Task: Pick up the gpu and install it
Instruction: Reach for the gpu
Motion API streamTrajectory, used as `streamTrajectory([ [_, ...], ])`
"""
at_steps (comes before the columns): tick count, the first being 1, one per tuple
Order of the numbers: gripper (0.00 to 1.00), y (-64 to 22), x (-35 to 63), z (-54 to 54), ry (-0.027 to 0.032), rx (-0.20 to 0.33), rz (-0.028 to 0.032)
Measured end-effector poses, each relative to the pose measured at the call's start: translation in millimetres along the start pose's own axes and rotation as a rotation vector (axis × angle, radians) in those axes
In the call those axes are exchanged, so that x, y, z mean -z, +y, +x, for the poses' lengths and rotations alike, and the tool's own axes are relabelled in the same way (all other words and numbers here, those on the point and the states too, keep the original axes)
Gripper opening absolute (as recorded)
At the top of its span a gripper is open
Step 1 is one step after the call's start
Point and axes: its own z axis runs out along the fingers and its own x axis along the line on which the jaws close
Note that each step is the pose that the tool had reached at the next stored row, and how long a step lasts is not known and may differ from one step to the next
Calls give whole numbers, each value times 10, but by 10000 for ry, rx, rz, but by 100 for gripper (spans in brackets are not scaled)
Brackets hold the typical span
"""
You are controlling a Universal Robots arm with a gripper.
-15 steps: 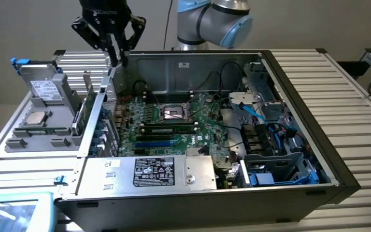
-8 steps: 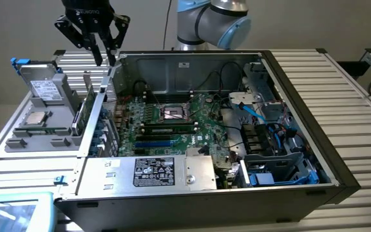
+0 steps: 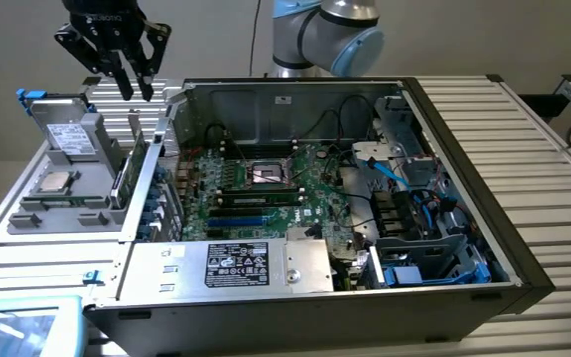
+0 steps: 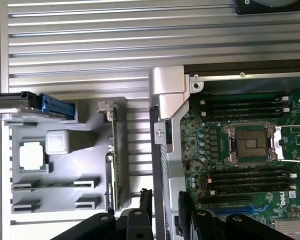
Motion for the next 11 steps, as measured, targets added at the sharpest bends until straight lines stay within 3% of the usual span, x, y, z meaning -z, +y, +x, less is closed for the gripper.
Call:
streamTrajectory([
  [8, 36, 37, -26, 354, 10, 0, 0],
  [10, 38, 47, -34, 428, 16, -2, 0],
  [11, 44, 49, -37, 454, 23, -2, 1],
])
